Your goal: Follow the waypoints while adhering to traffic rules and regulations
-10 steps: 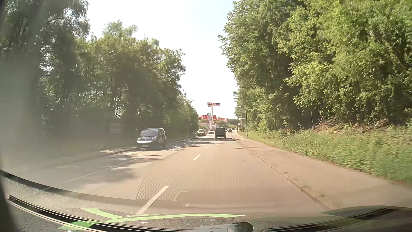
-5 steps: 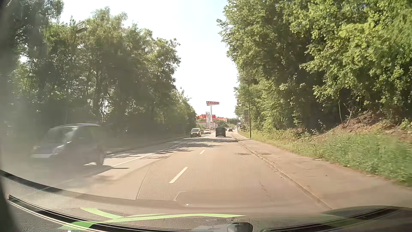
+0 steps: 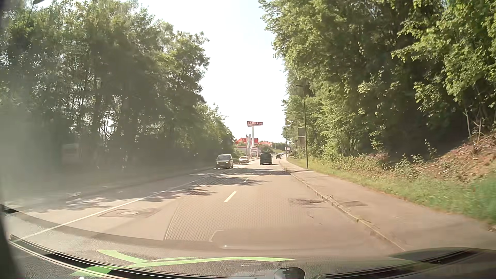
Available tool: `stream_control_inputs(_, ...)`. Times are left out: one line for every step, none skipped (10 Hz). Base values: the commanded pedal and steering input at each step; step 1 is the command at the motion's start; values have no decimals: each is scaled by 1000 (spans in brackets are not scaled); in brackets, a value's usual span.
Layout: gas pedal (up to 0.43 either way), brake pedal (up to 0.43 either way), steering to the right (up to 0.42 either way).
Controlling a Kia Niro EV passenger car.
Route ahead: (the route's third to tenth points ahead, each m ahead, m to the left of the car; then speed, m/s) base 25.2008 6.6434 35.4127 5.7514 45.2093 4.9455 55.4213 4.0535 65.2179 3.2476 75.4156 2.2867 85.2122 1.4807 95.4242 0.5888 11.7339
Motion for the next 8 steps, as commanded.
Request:
stream_control_inputs(240, 0, -1)
stream_control_inputs(240, 0, -1)
stream_control_inputs(228, 0, -1)
stream_control_inputs(228, 0, -1)
stream_control_inputs(220, 0, -1)
stream_control_inputs(209, 0, -1)
stream_control_inputs(209, 0, -1)
stream_control_inputs(209, 0, -1)
